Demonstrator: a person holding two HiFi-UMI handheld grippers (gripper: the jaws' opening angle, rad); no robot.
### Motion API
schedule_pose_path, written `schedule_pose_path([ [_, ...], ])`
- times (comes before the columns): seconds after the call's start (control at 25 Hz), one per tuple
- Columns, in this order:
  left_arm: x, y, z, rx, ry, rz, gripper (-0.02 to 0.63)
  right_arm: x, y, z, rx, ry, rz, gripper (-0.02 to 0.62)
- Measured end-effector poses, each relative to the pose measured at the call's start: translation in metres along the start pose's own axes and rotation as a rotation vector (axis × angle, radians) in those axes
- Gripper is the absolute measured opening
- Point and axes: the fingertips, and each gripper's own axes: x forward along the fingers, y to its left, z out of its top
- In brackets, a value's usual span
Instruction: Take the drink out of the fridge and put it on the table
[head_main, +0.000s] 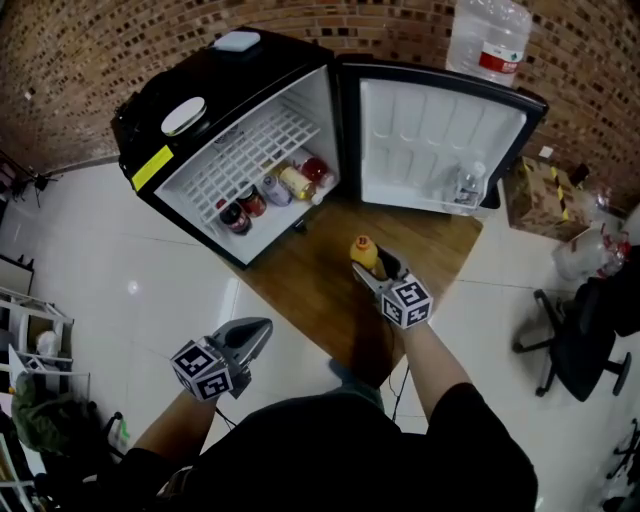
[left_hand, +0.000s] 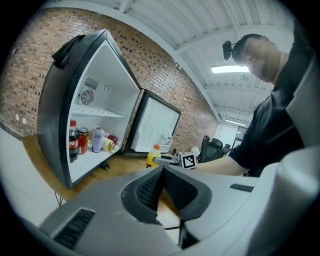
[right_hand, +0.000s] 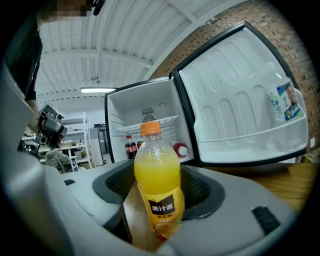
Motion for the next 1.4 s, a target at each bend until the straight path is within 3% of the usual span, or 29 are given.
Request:
schedule_pose_path([
  [0.4, 0.041, 0.002, 0.005, -0.025, 0.005, 0.001, -0.006, -0.009, -0.005, -0.007, 0.002, -0.027, 0.108, 0.325],
  [0.56, 0.053, -0.004, 0.006, -0.025, -0.010, -0.010, -0.006, -0.015, -0.015, -0.009, -0.021, 0.009, 0.092, 0.385],
  [0.8, 0.026, -0.031, 0.007, 0.014, -0.070, -0.045, -0.006, -0.086, -0.011, 0.000, -0.059, 0.059, 0.008, 0.387],
  [0.92, -0.028, -0.057, 0.002, 0.009, -0.126, -0.057, -0.006, -0.144, 0.033, 0.003, -0.076, 0.096, -0.024, 0.362],
  [1.04, -0.096, -0.084, -0.016, 0.026, -0.153, -0.066, -0.006, -0.200, 0.104, -0.002, -0.060, 0.141, -0.037, 0.297],
  [1.24, -0.194, -0.131, -0.056, 0.052, -0.152, -0.075, -0.006, -0.270, 0.237, -0.014, -0.004, 0.224, 0.051, 0.244],
  [1.4, -0.239, -0.166, -0.075, 0.055, -0.169, -0.088, -0.006, -0.307, 0.303, -0.006, 0.117, 0.193, 0.087, 0.164],
])
